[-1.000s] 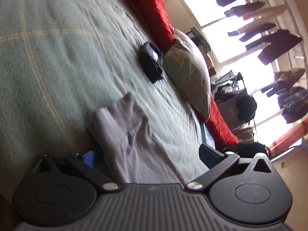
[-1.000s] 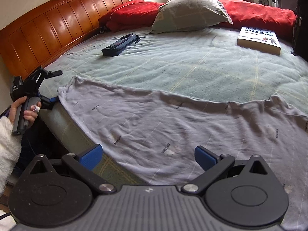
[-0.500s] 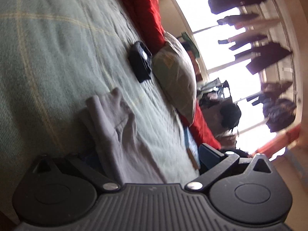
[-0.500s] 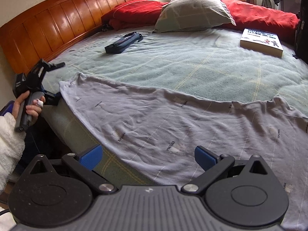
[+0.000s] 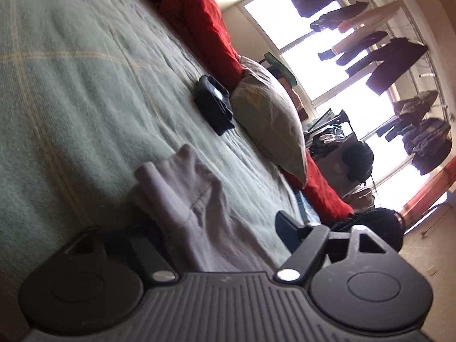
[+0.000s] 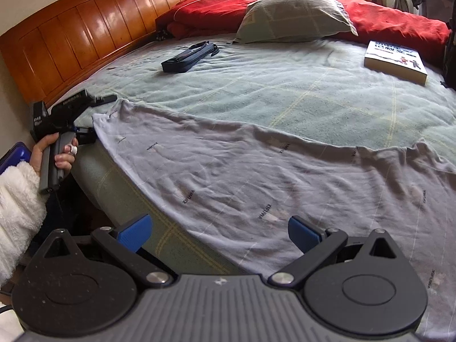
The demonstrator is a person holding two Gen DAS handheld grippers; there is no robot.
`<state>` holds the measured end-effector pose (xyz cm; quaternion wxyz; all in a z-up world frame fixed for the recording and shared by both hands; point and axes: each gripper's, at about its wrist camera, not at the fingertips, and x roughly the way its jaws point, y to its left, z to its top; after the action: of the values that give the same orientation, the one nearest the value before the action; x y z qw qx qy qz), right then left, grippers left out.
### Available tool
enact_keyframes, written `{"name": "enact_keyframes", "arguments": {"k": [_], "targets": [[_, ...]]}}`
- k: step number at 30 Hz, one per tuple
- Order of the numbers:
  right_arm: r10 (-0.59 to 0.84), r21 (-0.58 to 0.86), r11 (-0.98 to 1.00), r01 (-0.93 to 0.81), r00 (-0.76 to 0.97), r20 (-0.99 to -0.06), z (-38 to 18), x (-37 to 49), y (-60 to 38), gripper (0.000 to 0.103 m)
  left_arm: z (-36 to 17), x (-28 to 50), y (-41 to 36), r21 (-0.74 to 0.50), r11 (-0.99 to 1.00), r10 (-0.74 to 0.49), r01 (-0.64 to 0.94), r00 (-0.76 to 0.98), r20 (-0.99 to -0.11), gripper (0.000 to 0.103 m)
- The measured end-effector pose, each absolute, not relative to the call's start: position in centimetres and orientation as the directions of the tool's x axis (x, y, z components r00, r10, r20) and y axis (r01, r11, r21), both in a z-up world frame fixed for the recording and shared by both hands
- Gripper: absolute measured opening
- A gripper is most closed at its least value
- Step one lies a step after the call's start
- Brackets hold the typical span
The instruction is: Fold clothes
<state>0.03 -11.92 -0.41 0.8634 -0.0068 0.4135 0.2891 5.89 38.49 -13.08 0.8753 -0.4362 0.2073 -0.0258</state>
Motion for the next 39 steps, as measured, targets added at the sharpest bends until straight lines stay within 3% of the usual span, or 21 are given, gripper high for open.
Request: {"name": "enact_keyframes", "arguments": {"k": [1, 3, 10, 22, 30, 39], "targets": [[0.494, 0.231, 0.834, -0.501, 0.493, -0.716, -0.4, 0.0, -12.1, 0.103, -13.4, 5.4, 38.5, -0.761, 0.631, -0.205, -0.15, 0.914, -0.349, 0.038], [0.497, 0.242, 0.836, -0.493, 0.493, -0.714, -0.5, 0.1, -12.5, 0.103, -14.3, 4.8, 39.0, -0.752, 0.629, -0.17, -0.195, 0.91, -0.378, 0.016], [0.516, 0.294, 0.833, -0.469, 0.466, -0.719, -1.1, 1.2, -12.7, 0.103, -12.6, 5.3, 37.6, -0.619, 0.756, -0.125, -0.213, 0.881, -0.456, 0.015], [0.659, 0.545, 0.743, -0.388, 0.284, -0.696, -1.0, 5.7, -11.5, 0.103, -12.3, 4.6, 37.8, -0.618, 0.758, -0.126, -0.211, 0.882, -0.455, 0.015], [0.636, 0.489, 0.739, -0.463, 0.243, -0.732, -0.3, 7.3, -5.9, 0.103, -11.1, 4.8, 37.1, -0.548, 0.808, -0.101, -0.215, 0.867, -0.489, 0.014], [0.703, 0.546, 0.663, -0.512, 0.174, -0.69, 0.0, 8.7, -1.0, 0.103, -12.1, 4.1, 38.7, -0.682, 0.705, -0.165, -0.195, 0.89, -0.425, 0.016]]}}
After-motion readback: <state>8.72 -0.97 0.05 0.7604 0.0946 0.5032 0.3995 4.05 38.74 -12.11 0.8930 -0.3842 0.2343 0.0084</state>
